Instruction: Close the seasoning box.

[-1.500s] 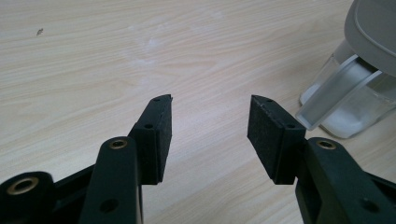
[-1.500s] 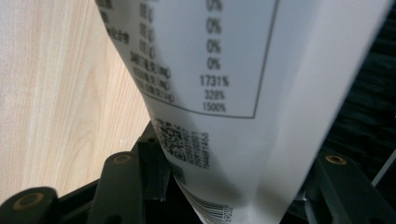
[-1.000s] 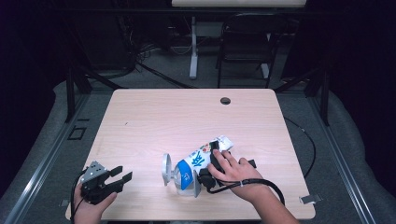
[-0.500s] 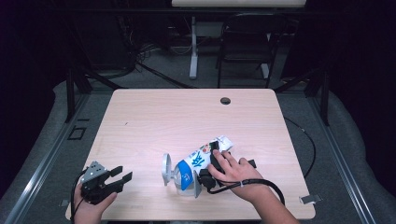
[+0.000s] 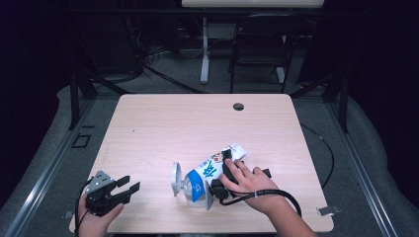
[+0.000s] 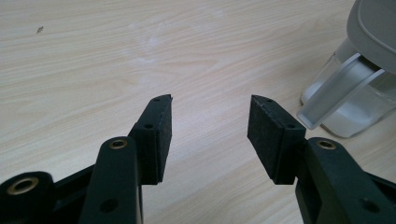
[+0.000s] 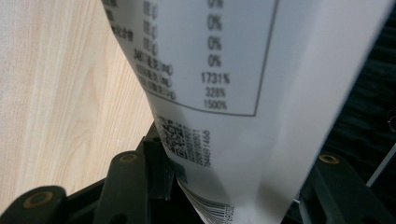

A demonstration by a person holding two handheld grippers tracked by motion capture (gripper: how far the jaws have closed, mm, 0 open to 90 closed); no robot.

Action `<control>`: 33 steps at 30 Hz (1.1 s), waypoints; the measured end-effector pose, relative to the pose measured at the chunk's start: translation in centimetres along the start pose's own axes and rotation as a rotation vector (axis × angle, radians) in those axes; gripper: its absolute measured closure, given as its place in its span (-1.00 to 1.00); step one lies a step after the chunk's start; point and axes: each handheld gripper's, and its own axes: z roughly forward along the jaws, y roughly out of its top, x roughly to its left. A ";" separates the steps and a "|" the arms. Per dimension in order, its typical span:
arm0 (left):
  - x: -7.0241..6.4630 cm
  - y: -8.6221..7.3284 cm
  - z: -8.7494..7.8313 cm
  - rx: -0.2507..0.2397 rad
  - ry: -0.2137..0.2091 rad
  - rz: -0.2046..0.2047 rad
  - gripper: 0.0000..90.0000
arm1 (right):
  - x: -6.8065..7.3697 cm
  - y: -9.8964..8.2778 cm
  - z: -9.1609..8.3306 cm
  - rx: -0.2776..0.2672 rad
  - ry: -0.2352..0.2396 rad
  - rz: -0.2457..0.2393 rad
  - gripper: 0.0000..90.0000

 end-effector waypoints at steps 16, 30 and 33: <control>0.1 0.0 0.0 0.002 0.001 0.000 0.12 | 0.2 0.0 0.2 -0.019 0.002 0.012 0.14; 0.1 0.0 0.0 0.003 0.001 0.000 0.12 | 0.1 0.0 0.1 -0.010 -0.003 -0.002 0.15; 0.1 -0.1 0.0 0.002 0.001 -0.001 0.12 | 0.1 0.0 0.1 -0.005 -0.005 -0.007 0.15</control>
